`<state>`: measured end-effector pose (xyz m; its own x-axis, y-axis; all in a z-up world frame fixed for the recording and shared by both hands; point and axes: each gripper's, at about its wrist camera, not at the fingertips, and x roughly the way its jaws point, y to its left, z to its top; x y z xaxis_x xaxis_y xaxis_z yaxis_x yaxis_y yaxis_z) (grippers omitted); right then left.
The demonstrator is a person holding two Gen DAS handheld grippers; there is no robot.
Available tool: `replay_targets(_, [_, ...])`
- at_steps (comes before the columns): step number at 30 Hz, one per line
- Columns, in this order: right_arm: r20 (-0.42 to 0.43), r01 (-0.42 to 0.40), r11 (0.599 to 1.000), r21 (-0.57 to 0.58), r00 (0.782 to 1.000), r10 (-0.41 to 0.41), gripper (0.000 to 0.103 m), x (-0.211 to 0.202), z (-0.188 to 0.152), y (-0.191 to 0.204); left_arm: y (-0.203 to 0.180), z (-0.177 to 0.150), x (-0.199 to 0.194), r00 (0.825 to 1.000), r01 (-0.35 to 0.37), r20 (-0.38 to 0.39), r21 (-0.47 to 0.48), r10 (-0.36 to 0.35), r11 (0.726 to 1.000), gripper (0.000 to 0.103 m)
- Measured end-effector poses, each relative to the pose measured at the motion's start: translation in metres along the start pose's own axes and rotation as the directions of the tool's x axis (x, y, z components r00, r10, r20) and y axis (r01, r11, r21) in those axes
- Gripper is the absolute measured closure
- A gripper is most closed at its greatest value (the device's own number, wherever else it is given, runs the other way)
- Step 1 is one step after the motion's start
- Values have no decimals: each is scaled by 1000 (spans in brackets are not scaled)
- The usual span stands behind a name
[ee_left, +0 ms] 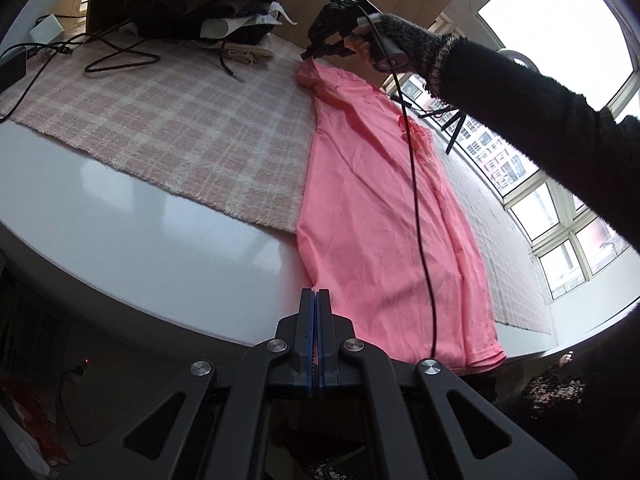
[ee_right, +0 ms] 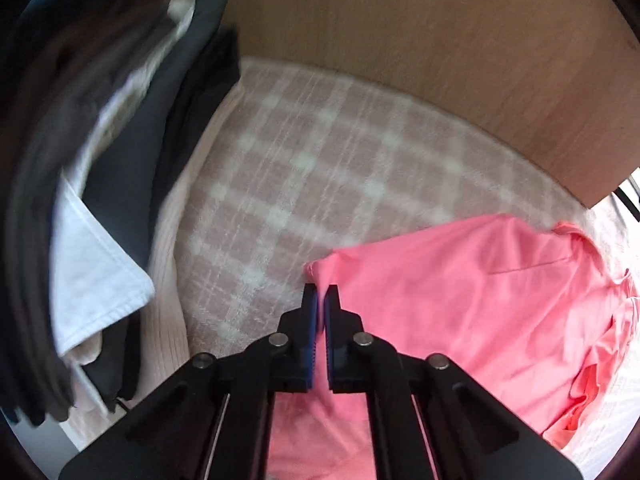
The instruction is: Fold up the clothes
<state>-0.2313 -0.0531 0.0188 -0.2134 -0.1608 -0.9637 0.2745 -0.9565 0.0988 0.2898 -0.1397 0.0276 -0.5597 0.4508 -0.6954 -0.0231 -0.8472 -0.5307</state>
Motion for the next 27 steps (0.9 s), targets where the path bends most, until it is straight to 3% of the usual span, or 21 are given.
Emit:
replay_targets(7, [108,-105,994,43,989,99,100,-59,-5,-68,-50,-4,-7,999,31,25,61,-33,998,103])
replay_targets(14, [172,-141,979,148,978,114,100,-90,-28,-163,-115,-25,24,994,103,-55,164,-95,981,103])
replay_targets(18, [110,-97,972,213,991,74,96,-70,-47,-219,-131,-42,58,979,137,-174,166,-108,977,103])
replay_targets(20, [70,-66,965,253,996,50,92,-67,-55,-239,-137,-44,60,978,128,-183,175,-96,976,103])
replay_targets(22, [99,-54,960,274,995,28,91,-78,-63,-250,-141,-44,58,978,127,-186,181,-93,975,103])
replay_targets(23, [110,-60,956,286,994,30,86,-83,-66,-256,-142,-43,54,978,127,-184,176,-95,976,103])
replay_targets(24, [115,-98,950,297,991,66,78,-89,-70,-259,-142,-41,50,979,124,-181,172,-93,977,103])
replay_targets(27, [158,-232,922,311,969,190,77,-114,-86,-262,-139,-47,32,980,117,-181,162,-88,980,103])
